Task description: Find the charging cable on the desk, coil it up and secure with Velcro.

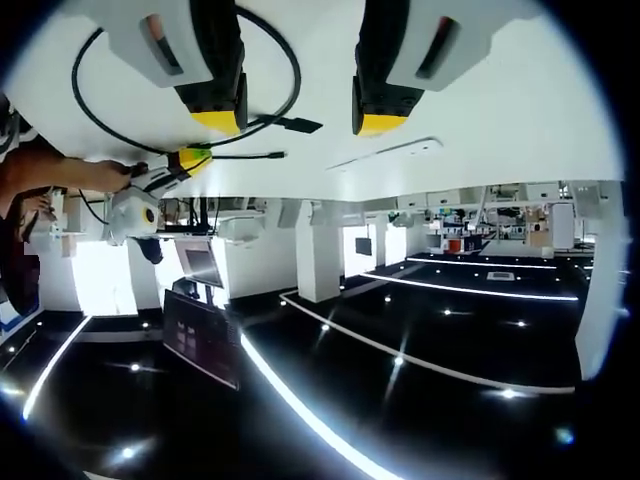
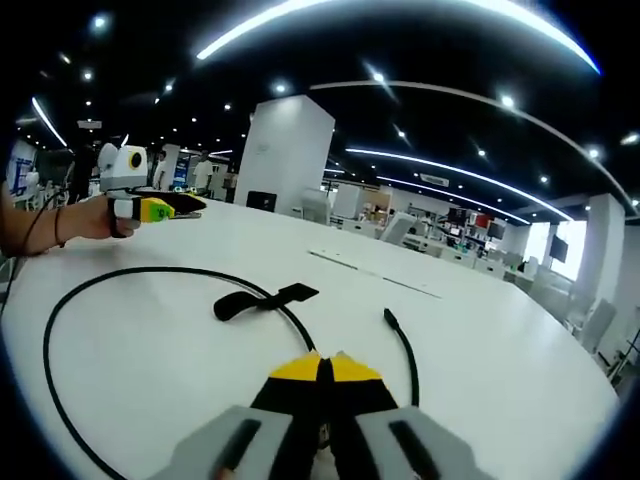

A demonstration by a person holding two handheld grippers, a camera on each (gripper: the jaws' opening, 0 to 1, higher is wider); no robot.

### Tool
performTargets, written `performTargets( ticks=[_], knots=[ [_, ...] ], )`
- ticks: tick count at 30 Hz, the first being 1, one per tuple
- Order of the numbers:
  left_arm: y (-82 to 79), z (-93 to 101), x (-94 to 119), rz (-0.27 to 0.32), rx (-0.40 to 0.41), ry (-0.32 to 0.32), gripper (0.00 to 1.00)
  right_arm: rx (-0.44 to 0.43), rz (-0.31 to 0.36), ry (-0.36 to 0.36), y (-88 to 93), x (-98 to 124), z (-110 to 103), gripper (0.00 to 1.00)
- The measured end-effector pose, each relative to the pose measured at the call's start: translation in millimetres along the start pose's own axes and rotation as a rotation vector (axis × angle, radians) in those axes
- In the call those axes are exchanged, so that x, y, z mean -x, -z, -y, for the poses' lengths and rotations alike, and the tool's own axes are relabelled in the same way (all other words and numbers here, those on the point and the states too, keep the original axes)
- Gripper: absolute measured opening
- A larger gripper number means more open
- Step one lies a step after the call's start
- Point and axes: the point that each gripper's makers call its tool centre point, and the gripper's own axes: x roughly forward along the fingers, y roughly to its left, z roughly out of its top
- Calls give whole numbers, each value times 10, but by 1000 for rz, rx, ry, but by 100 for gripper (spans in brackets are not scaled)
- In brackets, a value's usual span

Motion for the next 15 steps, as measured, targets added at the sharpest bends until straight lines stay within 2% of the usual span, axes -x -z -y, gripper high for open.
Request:
performTargets(
  ticks=[15],
  knots=[
    [-231,119,-209,-46,-71,51,42,-6,7,4,-9,6,2,3]
  ],
)
